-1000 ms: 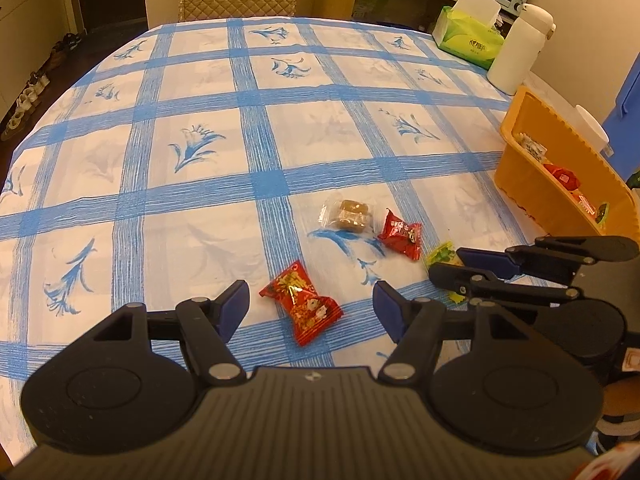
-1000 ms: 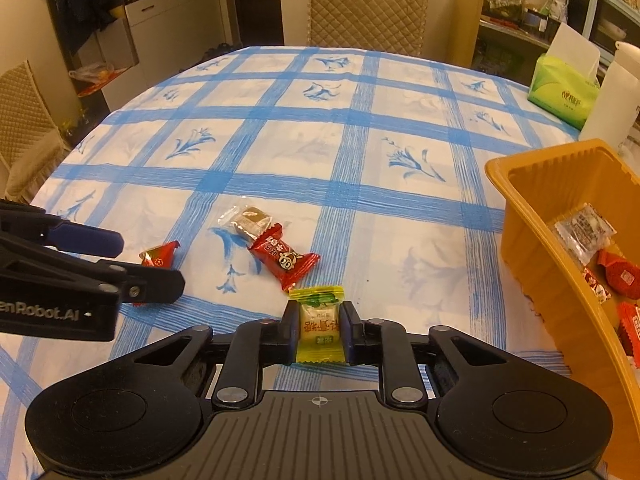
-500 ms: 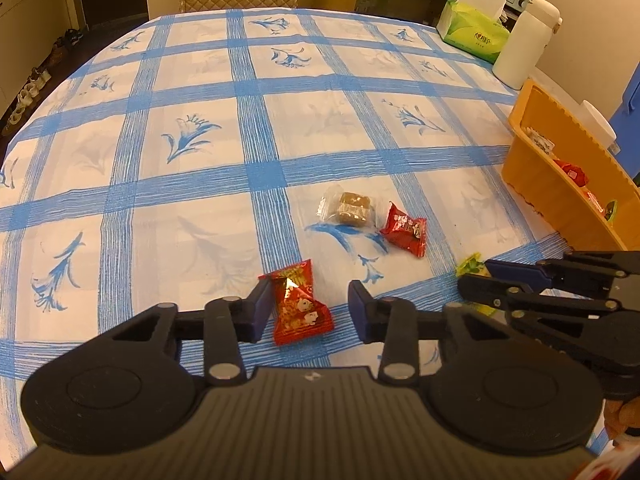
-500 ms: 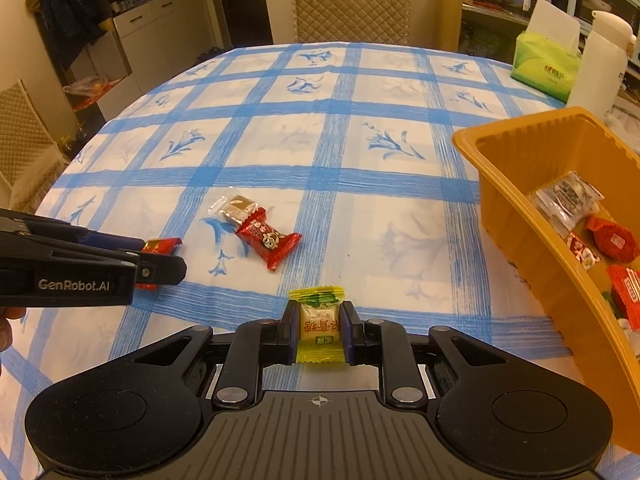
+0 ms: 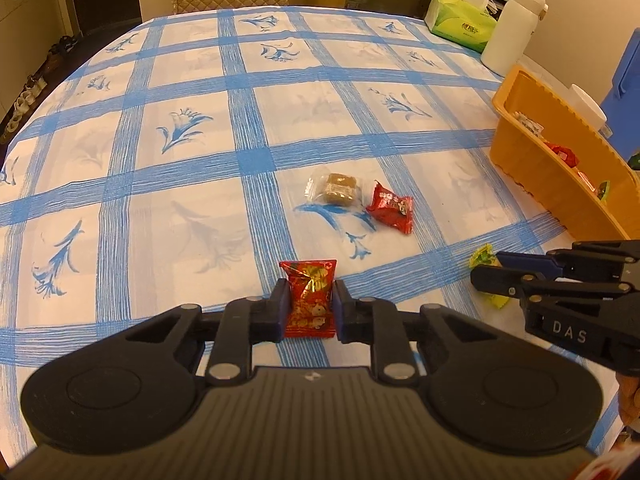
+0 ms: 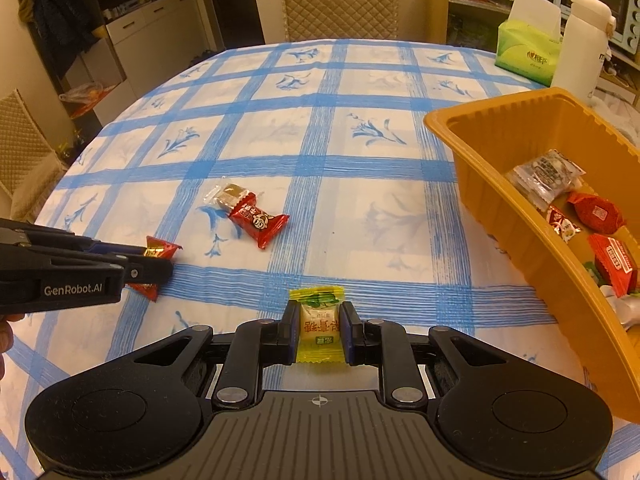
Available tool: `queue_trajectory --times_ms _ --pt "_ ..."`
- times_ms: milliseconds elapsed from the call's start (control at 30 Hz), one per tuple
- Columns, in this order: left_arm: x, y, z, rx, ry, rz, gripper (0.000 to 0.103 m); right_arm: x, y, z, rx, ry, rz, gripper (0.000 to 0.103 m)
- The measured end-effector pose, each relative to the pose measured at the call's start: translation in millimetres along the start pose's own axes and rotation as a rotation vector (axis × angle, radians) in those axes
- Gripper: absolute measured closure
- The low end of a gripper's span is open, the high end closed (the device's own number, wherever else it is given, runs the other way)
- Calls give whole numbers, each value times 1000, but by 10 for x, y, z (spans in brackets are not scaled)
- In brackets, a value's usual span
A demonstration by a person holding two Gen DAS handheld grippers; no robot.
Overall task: Organize snacks
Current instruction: 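Close the left gripper on the red candy while the right gripper holds the yellow-green sweet, then carry the red candy and yellow-green sweet with both grippers over the orange tray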
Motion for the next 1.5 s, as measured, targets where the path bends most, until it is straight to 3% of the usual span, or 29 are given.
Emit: queue_trajectory --times_ms 633,1500 --pt "-211 486 231 -55 -45 39 84 -225 452 20 15 -73 35 82" --pt "-12 832 1322 -277 -239 109 84 -450 1427 533 -74 -243 164 82"
Point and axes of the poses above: each gripper's, at about its wrist camera, not at the fingertips, and y roughly against the way its jaws point, z to its right, x to its top, the point moved 2 cm from there along -y, roughly the way its jaws point, and after that the axes turned 7 degrees about y, right-handed, at the moved point
